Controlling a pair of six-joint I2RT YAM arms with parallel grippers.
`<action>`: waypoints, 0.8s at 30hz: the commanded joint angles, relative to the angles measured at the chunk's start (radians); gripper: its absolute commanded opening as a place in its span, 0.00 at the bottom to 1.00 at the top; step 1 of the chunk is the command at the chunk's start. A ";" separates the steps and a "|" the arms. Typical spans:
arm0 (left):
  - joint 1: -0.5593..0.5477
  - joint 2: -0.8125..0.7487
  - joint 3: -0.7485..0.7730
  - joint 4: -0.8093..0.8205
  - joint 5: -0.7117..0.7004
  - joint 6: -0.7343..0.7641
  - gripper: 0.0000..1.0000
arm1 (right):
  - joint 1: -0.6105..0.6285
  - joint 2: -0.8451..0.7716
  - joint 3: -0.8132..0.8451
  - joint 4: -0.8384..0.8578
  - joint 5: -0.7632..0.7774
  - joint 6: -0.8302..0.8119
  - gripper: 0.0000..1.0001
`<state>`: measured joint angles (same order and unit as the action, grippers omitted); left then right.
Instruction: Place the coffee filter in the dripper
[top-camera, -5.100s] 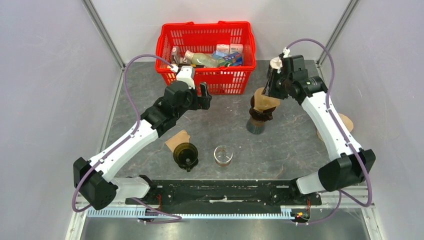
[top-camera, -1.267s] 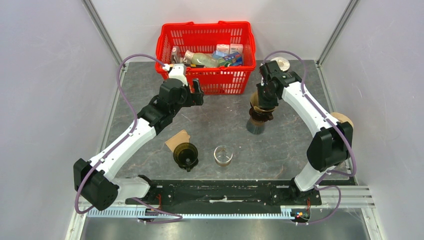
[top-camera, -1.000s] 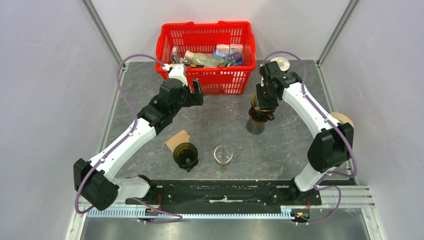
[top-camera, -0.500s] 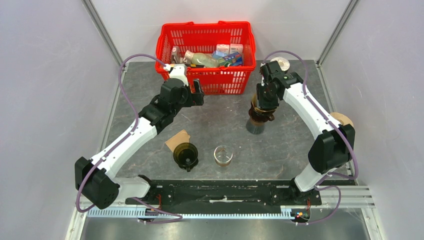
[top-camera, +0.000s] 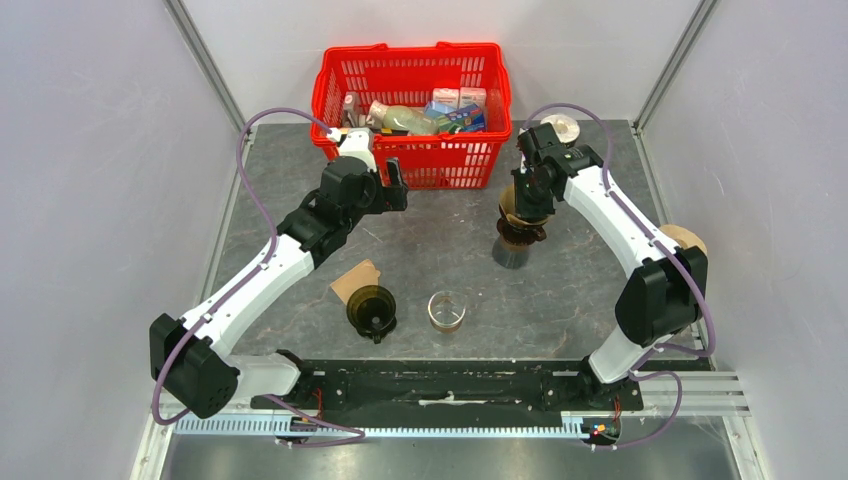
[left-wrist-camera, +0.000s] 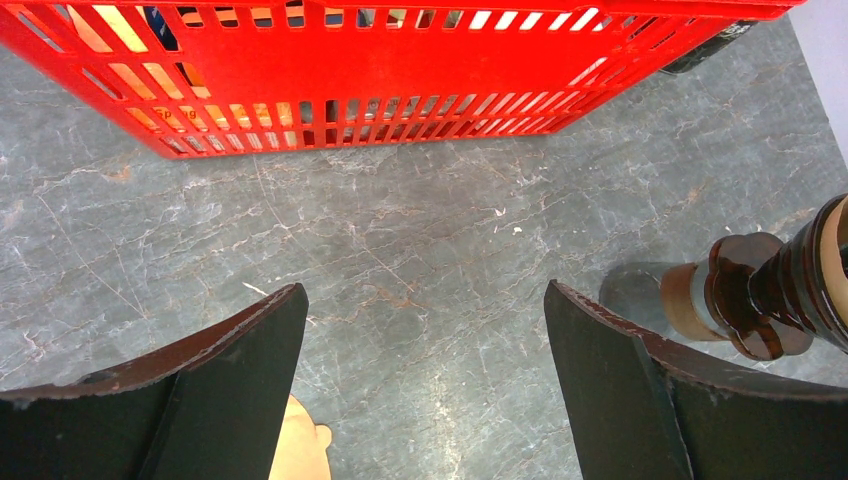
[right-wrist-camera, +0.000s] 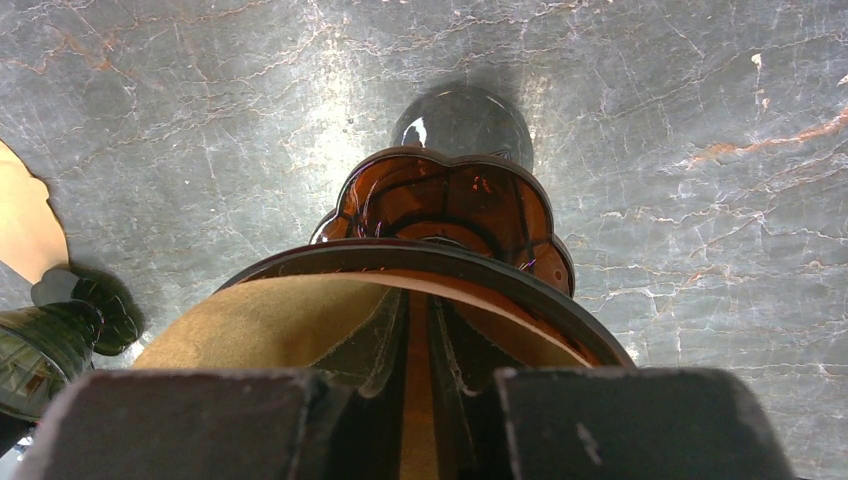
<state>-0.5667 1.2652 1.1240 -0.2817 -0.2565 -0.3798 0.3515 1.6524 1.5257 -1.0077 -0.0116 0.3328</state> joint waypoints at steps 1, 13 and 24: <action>0.006 0.000 0.005 0.032 -0.006 -0.030 0.95 | 0.005 -0.008 0.009 0.010 -0.005 0.012 0.19; 0.005 0.006 0.008 0.030 0.010 -0.034 0.95 | 0.005 -0.079 0.063 0.021 0.043 0.017 0.21; 0.005 0.003 0.008 0.029 0.028 -0.031 0.96 | 0.006 -0.097 0.069 0.031 0.046 0.026 0.26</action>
<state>-0.5667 1.2678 1.1240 -0.2821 -0.2333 -0.3805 0.3515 1.5734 1.5608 -0.9951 0.0242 0.3492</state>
